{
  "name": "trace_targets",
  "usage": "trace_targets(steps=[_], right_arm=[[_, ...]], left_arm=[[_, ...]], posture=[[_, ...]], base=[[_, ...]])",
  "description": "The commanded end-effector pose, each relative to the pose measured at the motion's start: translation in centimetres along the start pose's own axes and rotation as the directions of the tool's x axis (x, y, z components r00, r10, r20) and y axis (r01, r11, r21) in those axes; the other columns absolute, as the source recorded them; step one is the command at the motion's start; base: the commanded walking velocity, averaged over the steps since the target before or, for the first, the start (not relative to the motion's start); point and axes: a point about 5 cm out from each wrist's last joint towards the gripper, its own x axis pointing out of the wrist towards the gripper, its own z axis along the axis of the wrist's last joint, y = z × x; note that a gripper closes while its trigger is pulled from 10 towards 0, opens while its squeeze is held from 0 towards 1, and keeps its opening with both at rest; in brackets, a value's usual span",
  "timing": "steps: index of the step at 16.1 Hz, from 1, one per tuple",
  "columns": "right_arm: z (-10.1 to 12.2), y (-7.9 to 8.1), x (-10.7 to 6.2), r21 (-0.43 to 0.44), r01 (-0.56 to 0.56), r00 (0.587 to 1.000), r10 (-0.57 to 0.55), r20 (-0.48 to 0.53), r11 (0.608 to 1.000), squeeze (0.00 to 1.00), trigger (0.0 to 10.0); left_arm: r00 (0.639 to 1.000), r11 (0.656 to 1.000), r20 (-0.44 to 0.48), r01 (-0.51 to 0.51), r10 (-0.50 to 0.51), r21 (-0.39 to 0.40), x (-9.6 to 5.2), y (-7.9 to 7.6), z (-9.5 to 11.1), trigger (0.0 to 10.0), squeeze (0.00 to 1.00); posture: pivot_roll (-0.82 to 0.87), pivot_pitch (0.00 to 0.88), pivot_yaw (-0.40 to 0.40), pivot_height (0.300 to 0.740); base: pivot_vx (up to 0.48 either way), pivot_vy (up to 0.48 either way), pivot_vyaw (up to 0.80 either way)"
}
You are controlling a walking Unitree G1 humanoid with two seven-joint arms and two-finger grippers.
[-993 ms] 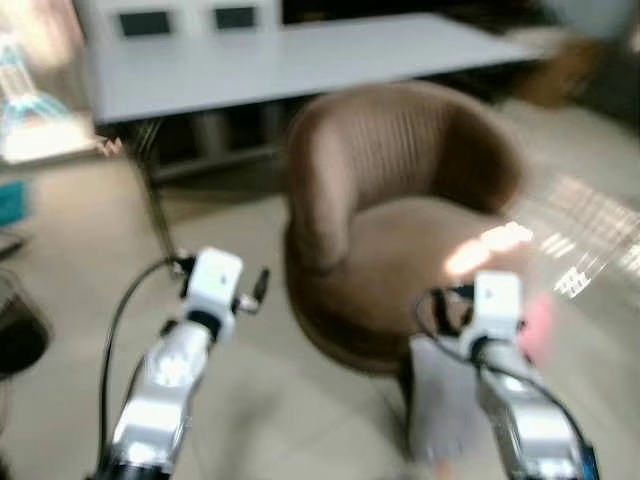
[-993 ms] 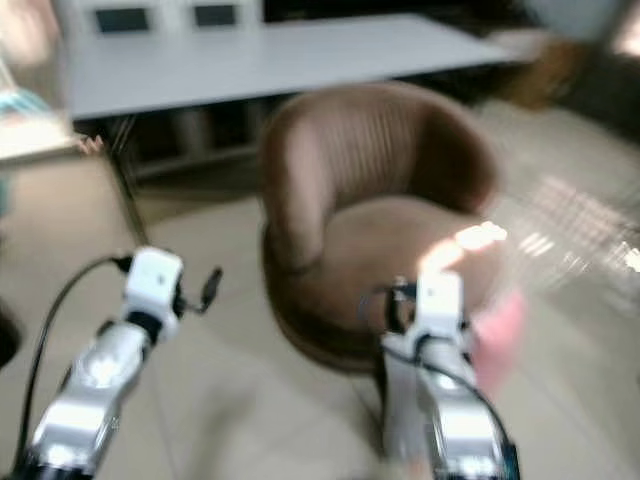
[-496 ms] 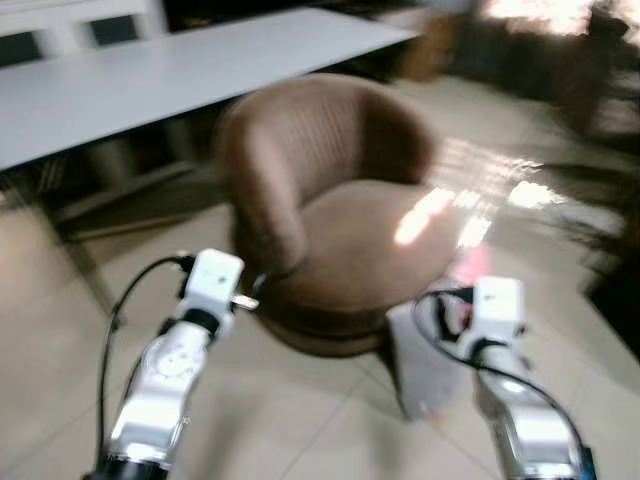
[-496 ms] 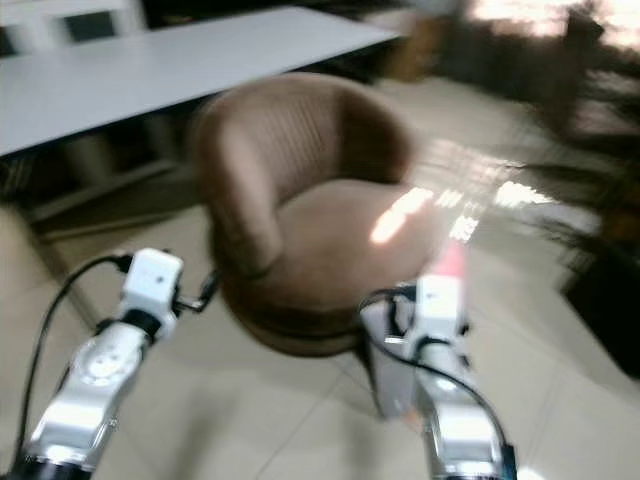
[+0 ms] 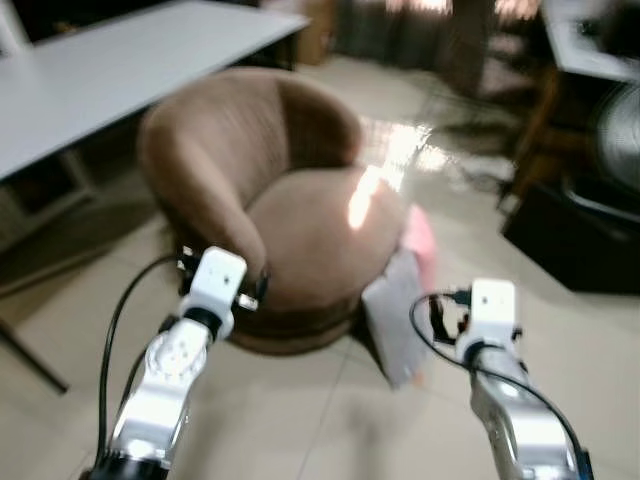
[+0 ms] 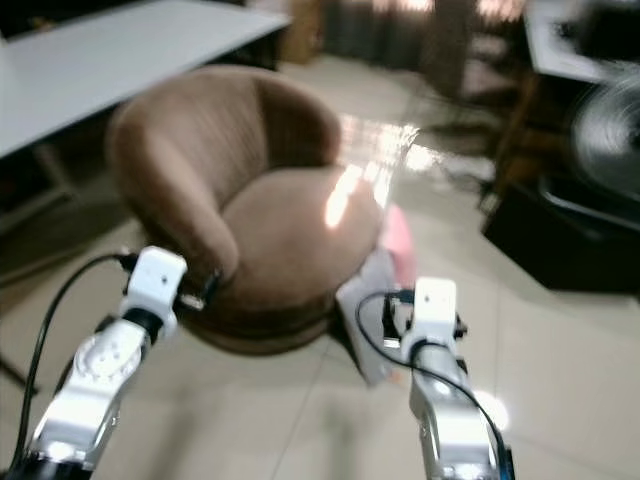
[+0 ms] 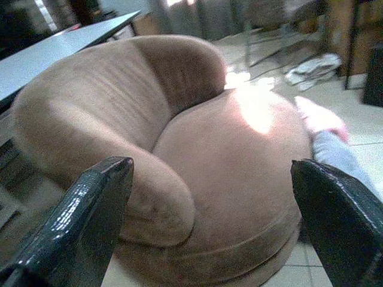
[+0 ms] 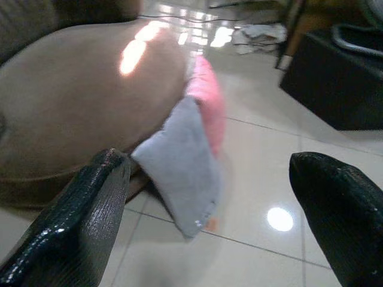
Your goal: Move the pillow to the sofa from floor
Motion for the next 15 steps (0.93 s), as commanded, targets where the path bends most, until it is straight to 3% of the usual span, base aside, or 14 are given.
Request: trace_targets(steps=[1,7,8,10,12,15], right_arm=[[0.3,-1.1,0.0,-0.004,0.041,0.999,-0.041,0.008,0.999,0.0,10.0],[0.5,-0.8,-0.1,-0.03,0.024,0.999,-0.023,0.031,0.999,0.0,10.0],[0.8,-0.4,0.0,-0.088,0.005,0.999,0.0,0.054,0.996,0.0,10.0],[1.2,0.1,0.1,-0.107,-0.032,0.995,0.041,0.091,0.994,0.0,10.0],[1.5,0.8,0.1,-0.188,-0.064,0.988,0.089,0.127,0.98,0.0,10.0],[1.5,0.9,0.2,-0.192,-0.083,0.984,0.111,0.139,0.978,0.0,10.0]], left_arm=[[0.999,1.0,0.03,0.027,-0.027,-0.004,0.4,-0.8,0.7,10.0,0.0],[0.999,0.999,0.027,-0.02,0.021,-0.037,0.5,0.0,0.7,10.0,0.0],[0.999,0.997,0.038,-0.025,0.028,-0.069,0.5,0.1,0.7,10.0,0.0],[0.999,0.996,0.045,-0.022,0.026,-0.087,0.5,0.1,0.8,10.0,0.0],[0.999,0.994,0.038,-0.023,0.028,-0.108,0.4,0.0,0.5,10.0,0.0],[0.999,0.993,0.031,-0.032,0.036,-0.116,0.2,0.2,0.3,10.0,0.0]], posture=[[0.02,0.0,0.004,0.74],[0.02,0.0,0.004,0.74],[0.02,0.0,0.004,0.74],[0.02,0.0,0.005,0.74],[0.02,0.0,0.005,0.74],[0.02,0.0,-0.003,0.74]], base=[[0.0,-0.48,-0.8],[0.0,-0.08,-0.8],[0.0,0.0,0.0],[0.137,0.0,0.0],[0.289,0.0,0.0],[0.289,0.0,0.0]])
